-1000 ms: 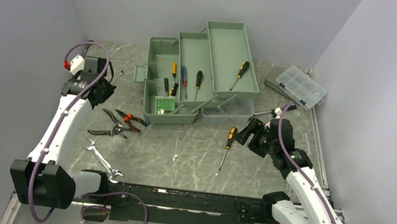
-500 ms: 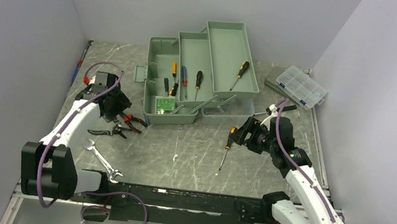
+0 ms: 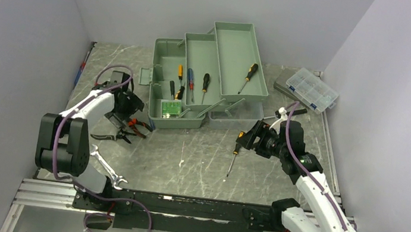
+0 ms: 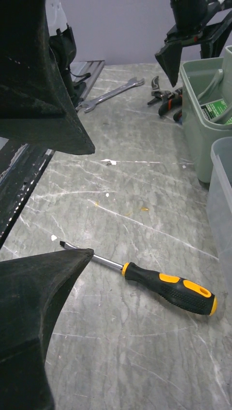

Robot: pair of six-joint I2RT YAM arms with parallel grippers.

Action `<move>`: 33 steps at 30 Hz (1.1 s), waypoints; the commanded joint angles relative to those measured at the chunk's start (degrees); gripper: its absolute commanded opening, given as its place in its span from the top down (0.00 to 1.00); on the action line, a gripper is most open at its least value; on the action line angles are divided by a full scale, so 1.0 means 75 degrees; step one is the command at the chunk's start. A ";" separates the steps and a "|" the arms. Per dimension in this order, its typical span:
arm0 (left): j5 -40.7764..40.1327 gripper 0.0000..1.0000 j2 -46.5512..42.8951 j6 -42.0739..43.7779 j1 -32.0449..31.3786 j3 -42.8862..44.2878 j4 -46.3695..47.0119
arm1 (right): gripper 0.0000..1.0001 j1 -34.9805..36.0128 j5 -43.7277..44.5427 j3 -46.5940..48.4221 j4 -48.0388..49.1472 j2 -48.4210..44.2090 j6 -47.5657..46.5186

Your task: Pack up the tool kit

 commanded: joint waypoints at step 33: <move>-0.1039 1.00 0.0227 0.0179 -0.0263 0.0319 -0.0437 | 0.31 0.0000 -0.0602 0.0235 0.0362 -0.0301 -0.0208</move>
